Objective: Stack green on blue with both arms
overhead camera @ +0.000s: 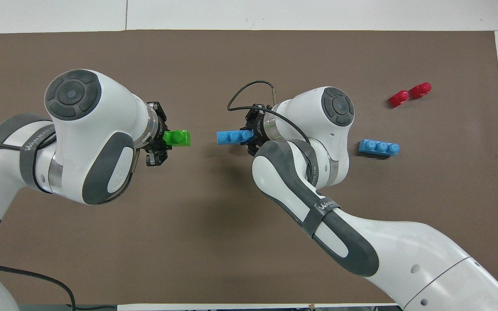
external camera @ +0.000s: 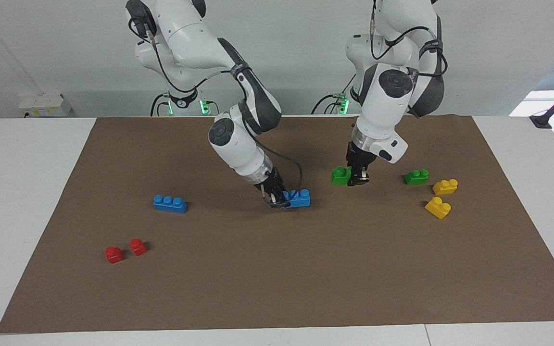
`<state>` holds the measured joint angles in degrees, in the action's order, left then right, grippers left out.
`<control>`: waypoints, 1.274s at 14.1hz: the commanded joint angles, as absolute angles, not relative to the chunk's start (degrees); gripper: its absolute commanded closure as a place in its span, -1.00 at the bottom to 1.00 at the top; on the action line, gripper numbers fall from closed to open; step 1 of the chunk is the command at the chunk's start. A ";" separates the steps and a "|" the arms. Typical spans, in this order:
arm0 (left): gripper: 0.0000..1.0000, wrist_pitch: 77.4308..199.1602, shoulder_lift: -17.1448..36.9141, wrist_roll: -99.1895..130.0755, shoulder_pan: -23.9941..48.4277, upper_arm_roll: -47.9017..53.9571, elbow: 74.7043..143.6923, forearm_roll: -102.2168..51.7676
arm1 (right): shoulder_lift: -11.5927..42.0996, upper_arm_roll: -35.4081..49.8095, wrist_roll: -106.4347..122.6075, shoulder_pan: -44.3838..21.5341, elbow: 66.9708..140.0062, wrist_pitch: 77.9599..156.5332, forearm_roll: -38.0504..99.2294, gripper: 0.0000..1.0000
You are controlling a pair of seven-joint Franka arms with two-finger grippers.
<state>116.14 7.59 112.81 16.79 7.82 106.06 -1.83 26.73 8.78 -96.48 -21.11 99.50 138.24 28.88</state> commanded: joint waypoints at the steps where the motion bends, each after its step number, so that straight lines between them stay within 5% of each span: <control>1: 1.00 118.02 6.77 118.46 19.15 7.03 106.43 -0.97 | 28.38 8.61 -95.54 -21.01 99.93 140.80 31.55 1.00; 8: 1.00 123.83 10.80 128.75 25.31 7.03 105.65 4.30 | 29.88 8.61 -99.21 -20.48 100.90 142.90 33.66 1.00; 18: 1.00 123.13 22.32 131.84 29.18 7.03 94.75 7.47 | 30.50 8.61 -99.67 -21.27 103.97 147.92 33.66 1.00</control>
<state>123.81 19.36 130.59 28.06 7.75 98.71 5.84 30.20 8.38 -99.21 -20.82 102.09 145.09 32.59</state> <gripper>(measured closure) 0.652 0.656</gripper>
